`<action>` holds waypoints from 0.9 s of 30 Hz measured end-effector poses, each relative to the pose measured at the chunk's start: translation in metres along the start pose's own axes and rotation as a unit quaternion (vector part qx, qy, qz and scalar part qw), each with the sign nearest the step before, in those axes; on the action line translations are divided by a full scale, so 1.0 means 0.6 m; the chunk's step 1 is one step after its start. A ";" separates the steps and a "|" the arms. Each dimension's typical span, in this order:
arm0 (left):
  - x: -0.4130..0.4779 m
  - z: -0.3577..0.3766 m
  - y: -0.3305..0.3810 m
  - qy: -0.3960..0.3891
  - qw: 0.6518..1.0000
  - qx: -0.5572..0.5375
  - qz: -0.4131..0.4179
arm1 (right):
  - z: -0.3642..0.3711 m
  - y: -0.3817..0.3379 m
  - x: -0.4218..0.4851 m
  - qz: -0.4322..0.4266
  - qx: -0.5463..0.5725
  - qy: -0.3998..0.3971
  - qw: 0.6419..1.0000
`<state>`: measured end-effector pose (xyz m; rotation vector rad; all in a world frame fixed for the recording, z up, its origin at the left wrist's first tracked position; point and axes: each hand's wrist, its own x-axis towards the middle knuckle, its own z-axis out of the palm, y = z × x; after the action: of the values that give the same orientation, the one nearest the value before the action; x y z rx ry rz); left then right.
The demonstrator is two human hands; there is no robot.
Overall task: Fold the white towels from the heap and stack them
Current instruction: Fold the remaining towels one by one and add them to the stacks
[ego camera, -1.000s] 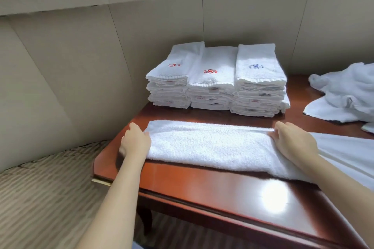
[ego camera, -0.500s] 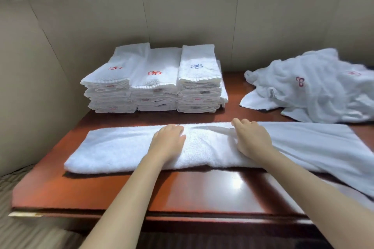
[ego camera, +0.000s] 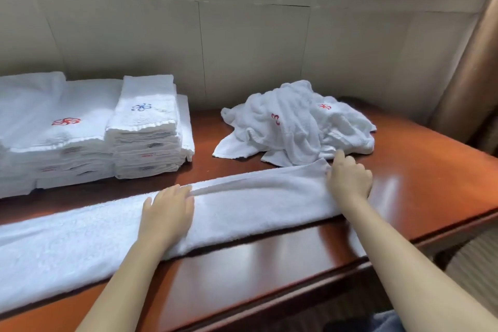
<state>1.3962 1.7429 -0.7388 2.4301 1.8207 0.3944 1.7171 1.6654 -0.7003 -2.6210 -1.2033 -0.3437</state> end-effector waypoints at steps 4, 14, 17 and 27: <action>-0.005 0.000 -0.002 0.012 0.999 -0.035 -0.007 | 0.034 0.014 0.015 0.039 0.027 -0.007 0.999; 0.000 -0.008 0.004 -0.063 0.998 0.021 0.005 | 0.046 0.014 0.021 0.021 0.024 -0.027 0.999; -0.001 -0.011 -0.001 -0.133 0.990 0.037 0.025 | 0.044 -0.012 0.008 -0.056 -0.028 0.024 0.998; -0.041 0.001 0.025 -0.064 0.995 0.082 0.000 | 0.066 -0.164 -0.087 -0.409 0.114 -0.197 0.884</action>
<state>1.4038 1.7155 -0.7403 2.4942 1.8663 0.0872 1.6132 1.7031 -0.7426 -1.8968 -2.2969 0.2135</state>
